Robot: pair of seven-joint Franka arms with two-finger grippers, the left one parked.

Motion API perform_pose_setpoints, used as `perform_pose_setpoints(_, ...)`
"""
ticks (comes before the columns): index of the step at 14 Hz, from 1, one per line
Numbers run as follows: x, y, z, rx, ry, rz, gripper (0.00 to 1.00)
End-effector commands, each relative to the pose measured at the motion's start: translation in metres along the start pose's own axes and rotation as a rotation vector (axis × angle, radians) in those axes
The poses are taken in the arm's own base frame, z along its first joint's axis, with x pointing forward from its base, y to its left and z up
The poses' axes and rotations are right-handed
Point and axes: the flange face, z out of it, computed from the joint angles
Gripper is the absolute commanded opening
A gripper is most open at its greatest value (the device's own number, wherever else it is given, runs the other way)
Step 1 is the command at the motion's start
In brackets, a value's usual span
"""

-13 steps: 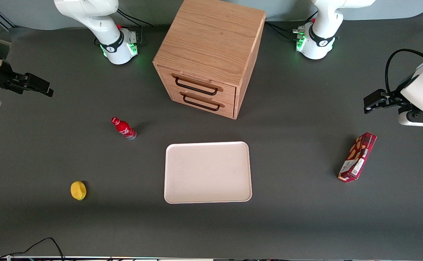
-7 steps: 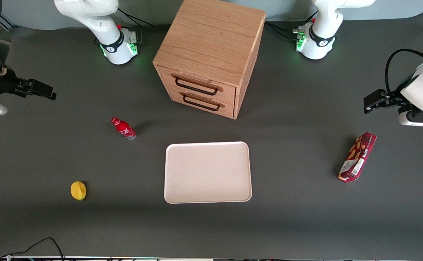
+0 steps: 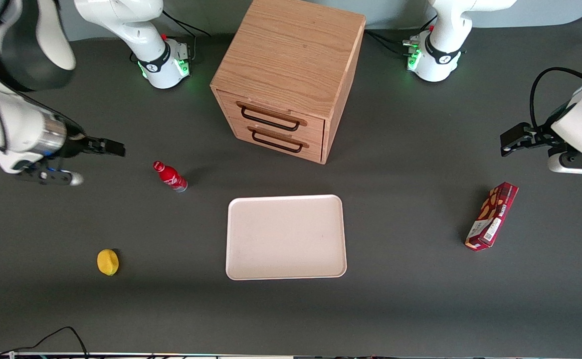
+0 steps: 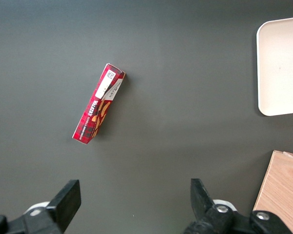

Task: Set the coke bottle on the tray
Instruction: 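Lower the right gripper around the bottle and close it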

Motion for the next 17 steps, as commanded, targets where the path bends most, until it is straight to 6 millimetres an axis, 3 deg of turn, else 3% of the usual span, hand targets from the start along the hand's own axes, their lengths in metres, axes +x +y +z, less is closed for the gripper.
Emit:
perform_pose_setpoints(1,-0.013,-0.016,0.08,0.02,0.06,0.029,1.0)
perform_pose_setpoints(4,-0.012,-0.009,0.147,0.026,0.139,0.028,1.0)
perform_pose_setpoints(5,-0.012,-0.008,0.156,0.019,0.145,0.024,1.0)
perform_pose_setpoints(6,-0.015,-0.006,0.163,0.019,0.147,0.025,0.92)
perform_pose_setpoints(7,-0.018,-0.006,0.17,0.017,0.147,0.022,0.72)
perform_pose_setpoints(9,-0.023,-0.011,0.17,0.015,0.149,0.009,0.06)
perform_pose_setpoints(10,-0.023,-0.012,0.17,0.014,0.146,0.007,0.0)
perform_pose_setpoints(14,-0.026,-0.018,0.165,0.011,0.146,-0.015,0.0)
perform_pose_setpoints(17,-0.022,-0.023,0.137,0.0,0.127,-0.025,0.0)
